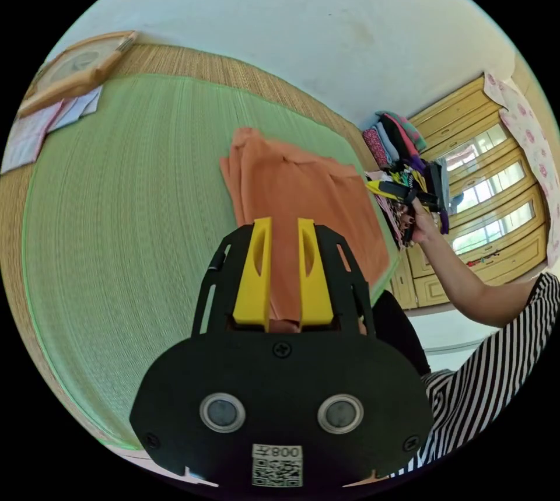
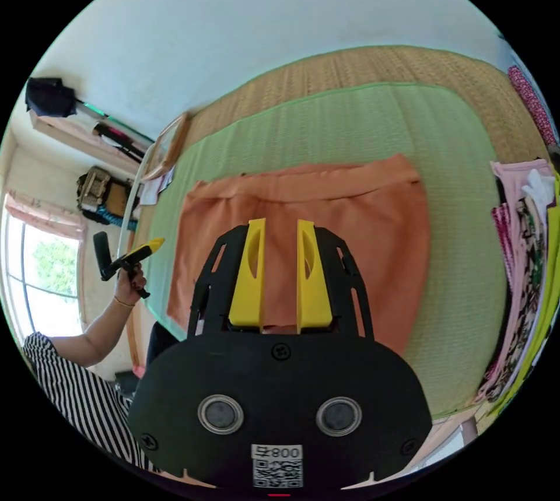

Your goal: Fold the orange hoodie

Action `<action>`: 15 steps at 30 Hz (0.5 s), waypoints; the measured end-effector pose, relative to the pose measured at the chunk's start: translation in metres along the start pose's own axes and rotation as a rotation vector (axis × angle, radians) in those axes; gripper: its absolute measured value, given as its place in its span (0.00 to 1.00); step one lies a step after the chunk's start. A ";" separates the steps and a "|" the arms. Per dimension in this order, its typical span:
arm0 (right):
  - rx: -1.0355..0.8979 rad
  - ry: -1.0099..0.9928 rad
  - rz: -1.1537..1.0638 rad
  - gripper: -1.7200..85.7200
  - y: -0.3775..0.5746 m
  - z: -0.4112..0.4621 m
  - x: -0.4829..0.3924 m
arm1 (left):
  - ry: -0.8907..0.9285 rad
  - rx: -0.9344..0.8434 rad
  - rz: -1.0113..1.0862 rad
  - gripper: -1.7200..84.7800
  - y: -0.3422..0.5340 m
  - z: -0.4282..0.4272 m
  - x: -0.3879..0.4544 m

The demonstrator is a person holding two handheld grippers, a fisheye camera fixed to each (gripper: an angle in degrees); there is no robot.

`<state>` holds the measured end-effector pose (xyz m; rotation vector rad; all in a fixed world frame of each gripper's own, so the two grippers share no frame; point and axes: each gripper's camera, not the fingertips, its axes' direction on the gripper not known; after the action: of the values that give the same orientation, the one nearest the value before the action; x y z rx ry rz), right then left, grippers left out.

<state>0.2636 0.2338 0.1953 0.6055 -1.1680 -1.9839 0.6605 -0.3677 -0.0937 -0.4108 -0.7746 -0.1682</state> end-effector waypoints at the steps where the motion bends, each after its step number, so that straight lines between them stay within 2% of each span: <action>1: 0.011 0.052 0.017 0.12 -0.011 -0.003 0.013 | -0.009 -0.004 -0.002 0.10 -0.012 0.005 -0.005; 5: 0.055 0.199 0.067 0.14 -0.037 -0.012 0.046 | -0.074 -0.039 -0.025 0.11 -0.070 0.042 -0.032; 9: 0.032 0.305 0.113 0.14 -0.054 -0.004 0.083 | -0.133 -0.118 -0.010 0.09 -0.088 0.077 -0.046; 12: -0.061 0.261 0.156 0.12 -0.058 0.016 0.112 | -0.141 -0.103 0.000 0.06 -0.087 0.079 -0.049; 15: -0.057 0.206 0.154 0.10 -0.054 0.014 0.124 | -0.119 -0.068 0.004 0.05 -0.084 0.070 -0.051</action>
<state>0.1584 0.1603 0.1507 0.6533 -0.9987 -1.7736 0.5549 -0.4144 -0.0601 -0.4904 -0.8870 -0.1680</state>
